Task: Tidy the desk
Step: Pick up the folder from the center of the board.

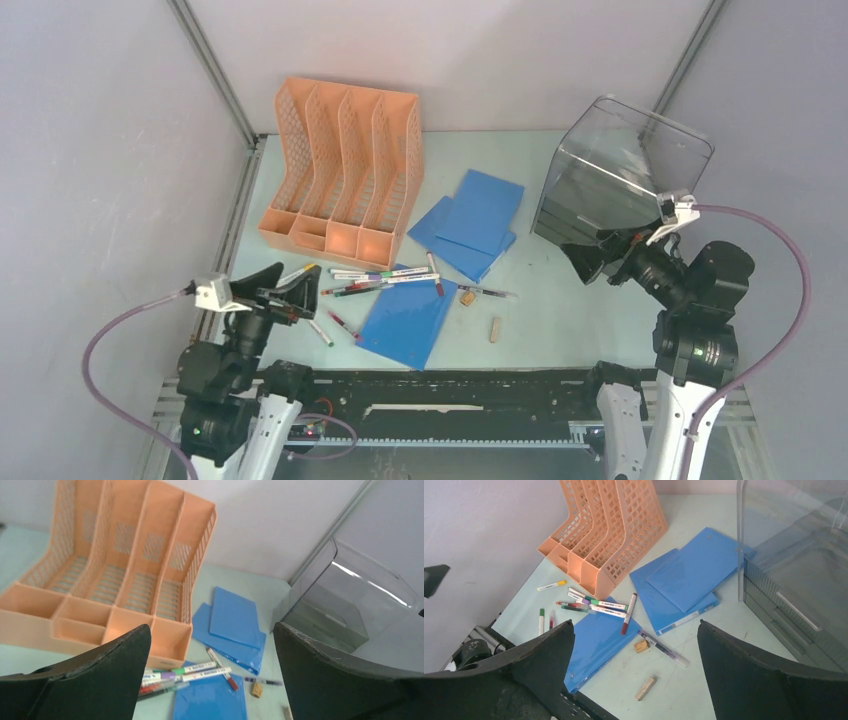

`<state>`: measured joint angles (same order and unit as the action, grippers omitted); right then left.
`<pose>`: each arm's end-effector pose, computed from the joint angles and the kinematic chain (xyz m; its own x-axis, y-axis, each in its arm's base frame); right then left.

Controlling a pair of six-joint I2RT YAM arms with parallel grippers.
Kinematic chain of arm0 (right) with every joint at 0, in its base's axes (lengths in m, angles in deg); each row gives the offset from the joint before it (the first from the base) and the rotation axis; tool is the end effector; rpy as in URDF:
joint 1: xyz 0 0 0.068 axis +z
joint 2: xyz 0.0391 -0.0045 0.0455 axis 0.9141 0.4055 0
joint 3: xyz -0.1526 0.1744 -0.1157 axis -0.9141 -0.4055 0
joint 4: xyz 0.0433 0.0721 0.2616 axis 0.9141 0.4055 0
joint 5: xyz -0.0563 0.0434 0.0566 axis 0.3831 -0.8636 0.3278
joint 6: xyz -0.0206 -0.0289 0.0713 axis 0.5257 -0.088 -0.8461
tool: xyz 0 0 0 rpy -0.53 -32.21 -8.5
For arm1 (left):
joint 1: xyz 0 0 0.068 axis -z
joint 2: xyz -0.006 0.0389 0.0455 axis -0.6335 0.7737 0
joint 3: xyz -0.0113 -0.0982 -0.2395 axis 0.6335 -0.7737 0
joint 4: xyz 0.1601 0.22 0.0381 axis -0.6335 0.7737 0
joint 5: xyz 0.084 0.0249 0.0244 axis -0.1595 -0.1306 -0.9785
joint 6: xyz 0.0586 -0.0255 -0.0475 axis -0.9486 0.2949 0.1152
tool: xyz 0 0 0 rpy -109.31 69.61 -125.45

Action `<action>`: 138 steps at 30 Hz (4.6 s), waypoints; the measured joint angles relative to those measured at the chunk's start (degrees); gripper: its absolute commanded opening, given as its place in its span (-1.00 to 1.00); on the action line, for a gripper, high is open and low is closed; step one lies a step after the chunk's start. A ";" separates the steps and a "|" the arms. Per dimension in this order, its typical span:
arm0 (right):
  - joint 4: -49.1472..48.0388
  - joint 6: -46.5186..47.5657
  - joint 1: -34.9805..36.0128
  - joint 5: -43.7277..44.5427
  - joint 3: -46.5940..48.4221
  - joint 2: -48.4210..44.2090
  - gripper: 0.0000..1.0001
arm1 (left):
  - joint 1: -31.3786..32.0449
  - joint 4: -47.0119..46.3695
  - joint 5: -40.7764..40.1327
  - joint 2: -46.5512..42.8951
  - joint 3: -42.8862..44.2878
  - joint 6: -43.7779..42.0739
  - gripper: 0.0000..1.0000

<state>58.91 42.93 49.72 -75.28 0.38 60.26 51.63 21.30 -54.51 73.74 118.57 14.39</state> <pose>0.1385 0.0133 0.4014 -0.2496 0.1920 -0.9491 -0.4913 0.8195 0.2950 0.0677 -0.0167 0.3560 0.0841 -0.4315 -0.8982 0.2975 0.8711 -0.3906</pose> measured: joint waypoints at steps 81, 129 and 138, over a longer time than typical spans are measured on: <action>16.09 51.95 19.87 -6.62 -13.70 11.43 0.99 | 45.64 -22.10 -7.08 51.74 -14.29 23.56 0.94; 15.65 51.82 20.96 -3.08 -13.79 10.51 0.99 | 74.23 25.35 -39.98 103.97 23.80 22.51 -0.21; 15.63 51.82 21.20 -2.64 -13.79 10.51 0.99 | 74.66 26.82 -42.36 107.91 25.49 23.34 -0.23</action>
<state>74.53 94.76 70.92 -77.92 -13.41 70.78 126.29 48.12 -96.87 181.64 144.05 37.73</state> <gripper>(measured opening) 0.993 0.394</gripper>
